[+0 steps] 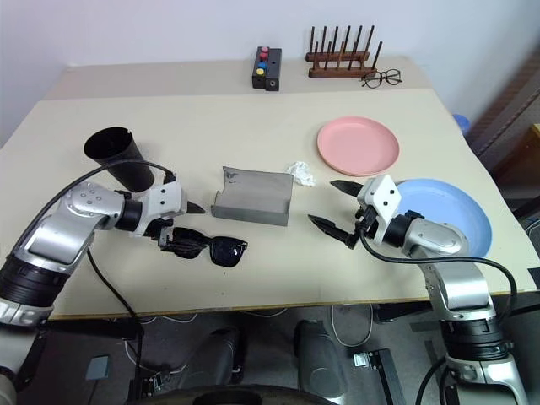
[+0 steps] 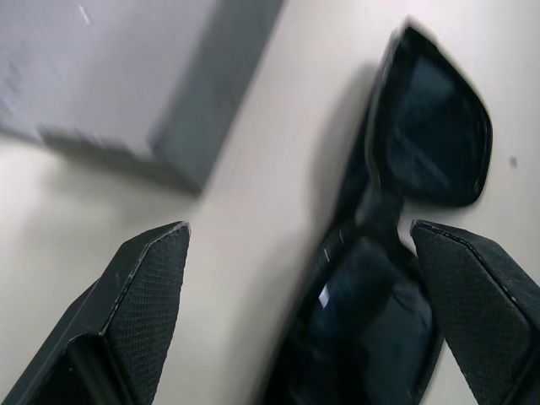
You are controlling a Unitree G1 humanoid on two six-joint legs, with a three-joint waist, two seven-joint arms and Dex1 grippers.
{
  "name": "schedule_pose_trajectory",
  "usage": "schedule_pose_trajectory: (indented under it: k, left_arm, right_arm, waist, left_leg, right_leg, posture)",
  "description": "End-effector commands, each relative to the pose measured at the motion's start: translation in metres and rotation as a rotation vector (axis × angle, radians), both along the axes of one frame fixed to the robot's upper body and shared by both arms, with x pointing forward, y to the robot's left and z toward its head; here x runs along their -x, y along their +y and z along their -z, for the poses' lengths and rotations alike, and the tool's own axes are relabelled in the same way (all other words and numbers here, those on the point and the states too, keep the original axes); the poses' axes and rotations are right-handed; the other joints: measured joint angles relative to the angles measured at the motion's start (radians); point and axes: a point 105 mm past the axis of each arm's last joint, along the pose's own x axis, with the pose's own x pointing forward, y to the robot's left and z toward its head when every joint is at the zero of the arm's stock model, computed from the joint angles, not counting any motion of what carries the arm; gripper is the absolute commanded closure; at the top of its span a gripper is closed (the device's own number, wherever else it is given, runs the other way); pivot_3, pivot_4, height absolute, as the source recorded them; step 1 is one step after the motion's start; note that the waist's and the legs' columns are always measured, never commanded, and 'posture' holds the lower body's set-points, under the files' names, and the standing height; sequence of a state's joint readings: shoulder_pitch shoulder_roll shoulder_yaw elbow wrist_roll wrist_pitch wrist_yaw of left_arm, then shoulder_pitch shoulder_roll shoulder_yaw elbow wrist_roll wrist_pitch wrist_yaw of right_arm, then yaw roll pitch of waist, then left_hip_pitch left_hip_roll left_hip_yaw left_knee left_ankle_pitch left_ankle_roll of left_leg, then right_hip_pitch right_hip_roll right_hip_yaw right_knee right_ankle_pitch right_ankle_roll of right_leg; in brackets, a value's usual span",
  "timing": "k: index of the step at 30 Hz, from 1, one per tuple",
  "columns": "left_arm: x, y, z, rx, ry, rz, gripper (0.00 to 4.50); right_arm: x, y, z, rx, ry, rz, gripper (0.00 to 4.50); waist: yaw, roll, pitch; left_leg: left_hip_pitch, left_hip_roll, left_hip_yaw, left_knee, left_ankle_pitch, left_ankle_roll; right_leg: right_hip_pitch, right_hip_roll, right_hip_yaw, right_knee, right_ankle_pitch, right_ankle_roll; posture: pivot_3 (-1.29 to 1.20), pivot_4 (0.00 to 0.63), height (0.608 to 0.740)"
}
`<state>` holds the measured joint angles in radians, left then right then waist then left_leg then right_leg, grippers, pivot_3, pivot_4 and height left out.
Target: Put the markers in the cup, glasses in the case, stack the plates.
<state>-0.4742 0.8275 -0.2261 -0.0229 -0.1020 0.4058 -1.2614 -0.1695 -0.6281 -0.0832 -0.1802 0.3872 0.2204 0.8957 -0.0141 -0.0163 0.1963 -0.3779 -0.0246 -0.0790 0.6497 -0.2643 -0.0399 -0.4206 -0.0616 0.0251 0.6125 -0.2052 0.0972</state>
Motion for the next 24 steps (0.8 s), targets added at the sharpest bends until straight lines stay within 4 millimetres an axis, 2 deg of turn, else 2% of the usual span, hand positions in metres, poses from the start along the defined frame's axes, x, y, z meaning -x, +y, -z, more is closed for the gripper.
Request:
schedule_pose_trajectory:
  k: [1, 5, 9, 17, 24]
  left_arm:
    - [0.0, 0.004, -0.005, 0.001, -0.007, -0.018, 0.24]
    - [0.006, 0.004, -0.004, 0.011, 0.045, -0.019, 0.24]
    - [0.021, 0.004, -0.005, 0.015, 0.139, 0.003, 0.24]
    - [0.052, 0.002, -0.021, 0.036, 0.296, 0.065, 0.24]
    - [0.043, 0.003, -0.023, 0.06, 0.252, 0.007, 0.24]
  right_arm:
    - [0.002, -0.002, -0.004, -0.014, -0.034, -0.004, 0.0]
    - [0.001, -0.003, -0.003, -0.013, -0.035, -0.004, 0.0]
    - [0.001, -0.003, -0.003, -0.012, -0.037, -0.006, 0.0]
    - [0.0, 0.003, -0.007, -0.018, -0.044, -0.012, 0.0]
    - [-0.003, 0.004, -0.008, -0.022, -0.043, -0.011, 0.0]
  waist:
    - [0.001, 0.0, 0.0]
    - [-0.001, 0.0, 0.0]
    - [-0.005, 0.0, 0.0]
    - [-0.004, 0.0, 0.0]
    - [-0.004, 0.0, 0.0]
  left_leg:
    - [0.0, 0.0, 0.0, 0.0, 0.0, 0.0]
    - [0.0, 0.0, 0.001, 0.0, 0.0, 0.0]
    - [0.0, 0.0, 0.001, 0.0, 0.0, 0.0]
    - [-0.002, 0.001, 0.001, 0.0, 0.0, 0.0]
    - [-0.002, 0.001, 0.001, 0.0, 0.0, 0.0]
  right_leg:
    - [0.0, 0.0, 0.0, 0.0, 0.0, 0.0]
    - [0.0, 0.0, 0.0, 0.0, 0.0, 0.0]
    - [-0.001, 0.0, 0.0, 0.0, -0.001, 0.0]
    - [-0.003, 0.0, 0.0, 0.0, -0.001, -0.001]
    - [-0.003, 0.001, 0.0, 0.0, -0.001, -0.001]
  posture:
    - [0.0, 0.15, 0.74]
    - [0.0, 0.15, 0.74]
    - [0.0, 0.15, 0.74]
    - [0.0, 0.15, 0.74]
    - [0.0, 0.15, 0.74]
